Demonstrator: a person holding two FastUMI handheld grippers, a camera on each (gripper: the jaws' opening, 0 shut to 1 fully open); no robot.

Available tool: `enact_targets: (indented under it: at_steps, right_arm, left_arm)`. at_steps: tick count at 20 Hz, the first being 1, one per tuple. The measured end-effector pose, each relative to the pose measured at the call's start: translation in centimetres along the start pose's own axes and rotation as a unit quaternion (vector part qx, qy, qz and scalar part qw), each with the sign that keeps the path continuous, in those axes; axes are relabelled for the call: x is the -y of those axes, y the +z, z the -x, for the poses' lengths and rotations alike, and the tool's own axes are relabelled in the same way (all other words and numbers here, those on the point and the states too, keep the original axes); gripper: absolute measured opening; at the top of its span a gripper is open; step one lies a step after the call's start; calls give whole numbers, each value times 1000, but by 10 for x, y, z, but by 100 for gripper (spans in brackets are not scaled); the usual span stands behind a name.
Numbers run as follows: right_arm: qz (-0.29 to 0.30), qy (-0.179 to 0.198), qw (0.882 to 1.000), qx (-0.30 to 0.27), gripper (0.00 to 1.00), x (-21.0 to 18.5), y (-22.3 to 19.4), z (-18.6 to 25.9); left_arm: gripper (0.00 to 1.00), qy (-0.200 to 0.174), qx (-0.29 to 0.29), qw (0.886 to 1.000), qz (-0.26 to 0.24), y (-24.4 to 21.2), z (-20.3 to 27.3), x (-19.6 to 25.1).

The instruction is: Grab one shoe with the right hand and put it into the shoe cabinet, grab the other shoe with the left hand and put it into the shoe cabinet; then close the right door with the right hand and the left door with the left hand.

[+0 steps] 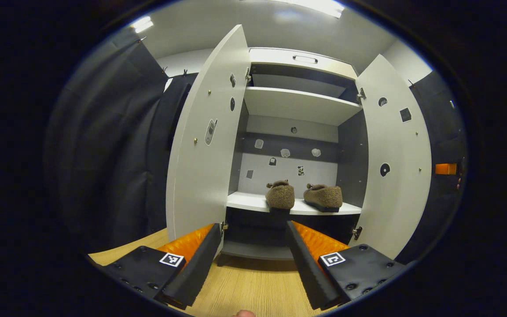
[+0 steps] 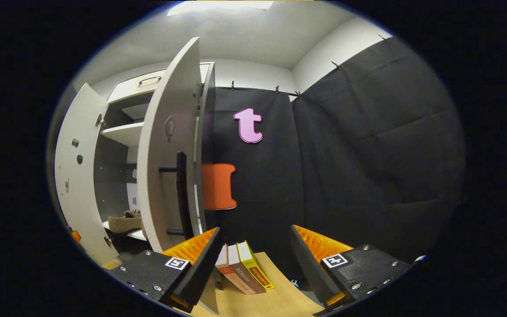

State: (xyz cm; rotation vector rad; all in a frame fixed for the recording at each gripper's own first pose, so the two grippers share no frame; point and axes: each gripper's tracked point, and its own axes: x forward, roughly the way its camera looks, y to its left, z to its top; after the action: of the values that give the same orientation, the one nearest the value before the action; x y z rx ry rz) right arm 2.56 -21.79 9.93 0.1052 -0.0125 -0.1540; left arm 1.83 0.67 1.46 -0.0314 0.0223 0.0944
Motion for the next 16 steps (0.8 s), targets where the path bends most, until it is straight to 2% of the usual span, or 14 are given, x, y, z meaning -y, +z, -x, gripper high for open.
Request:
enact_targets:
  at_steps: [3,4,5,7,10,12,14,15,16]
  right_arm:
    - [-8,0,1000,7,94,12,15,-22]
    - [-3,3,1000,11,98,13,20,-29]
    - [4,5,1000,12,93,10,24,-34]
    - [23,17,1000,11,93,-1,27,-43]
    - [27,37,999,4,94,-21,26,-47]
    - [34,24,999,12,90,-21,29,-44]
    - [44,15,999,17,90,-25,30,-42]
    - [49,13,999,18,96,-28,31,-41]
    - [50,13,998,18,89,-32,31,-40]
  left_arm:
    - [97,0,-5,1000,-13,-3,0,0]
    - [96,-2,-8,1000,-15,-5,1,1]
    - [97,-3,-10,1000,-14,-6,0,3]
    - [94,-5,-19,1000,-11,-12,0,3]
    - [99,-1,-28,999,-14,-18,2,1]
    - [96,0,-24,1000,-11,-15,4,-3]
    - [99,5,-23,1000,-13,-14,5,-8]
    - [99,6,-23,1000,-14,-14,6,-10]
    - [96,6,-23,1000,-15,-14,7,-11]
